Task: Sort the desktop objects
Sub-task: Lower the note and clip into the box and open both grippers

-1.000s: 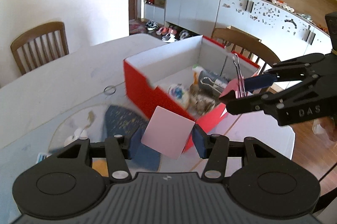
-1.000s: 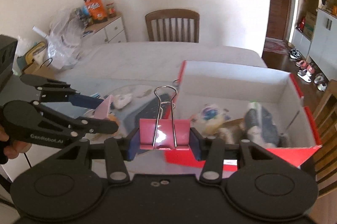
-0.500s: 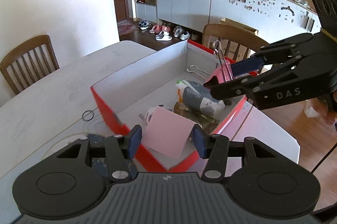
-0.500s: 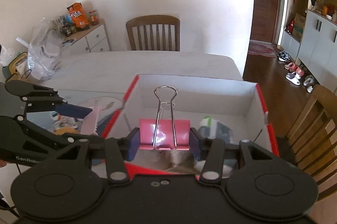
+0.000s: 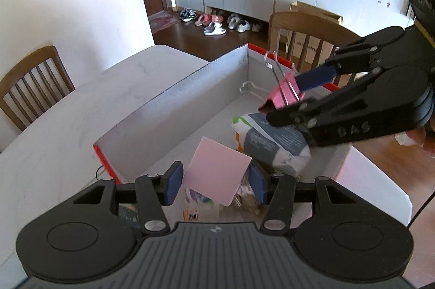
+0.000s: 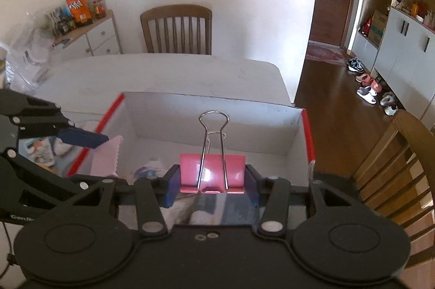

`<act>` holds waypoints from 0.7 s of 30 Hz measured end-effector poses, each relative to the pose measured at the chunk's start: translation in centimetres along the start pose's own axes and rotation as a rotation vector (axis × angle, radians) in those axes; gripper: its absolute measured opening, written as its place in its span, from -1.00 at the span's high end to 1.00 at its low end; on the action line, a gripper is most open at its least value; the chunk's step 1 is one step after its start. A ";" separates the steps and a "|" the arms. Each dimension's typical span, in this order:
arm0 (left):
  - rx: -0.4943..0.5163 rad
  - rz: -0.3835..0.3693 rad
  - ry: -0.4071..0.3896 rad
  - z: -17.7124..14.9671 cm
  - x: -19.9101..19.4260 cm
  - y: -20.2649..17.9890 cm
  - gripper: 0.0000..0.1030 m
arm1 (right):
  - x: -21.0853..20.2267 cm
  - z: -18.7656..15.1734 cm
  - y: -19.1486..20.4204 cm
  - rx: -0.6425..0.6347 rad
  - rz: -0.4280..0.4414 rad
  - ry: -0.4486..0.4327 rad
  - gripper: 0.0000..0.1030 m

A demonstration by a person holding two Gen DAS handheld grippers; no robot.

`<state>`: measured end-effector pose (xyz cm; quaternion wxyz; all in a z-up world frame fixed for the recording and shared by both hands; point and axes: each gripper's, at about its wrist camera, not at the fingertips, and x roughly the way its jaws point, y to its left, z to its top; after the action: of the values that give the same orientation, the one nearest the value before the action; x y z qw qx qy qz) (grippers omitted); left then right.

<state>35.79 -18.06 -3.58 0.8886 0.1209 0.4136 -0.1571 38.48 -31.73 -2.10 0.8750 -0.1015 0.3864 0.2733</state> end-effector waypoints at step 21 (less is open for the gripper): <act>0.032 0.064 0.175 2.5 8.0 0.8 0.01 | 7.2 0.5 -2.1 -0.012 -0.002 0.138 0.06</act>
<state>42.71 -19.58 -8.14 0.8516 0.1613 0.4831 -0.1241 43.95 -30.37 -7.11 0.8460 -0.1257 0.4440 0.2672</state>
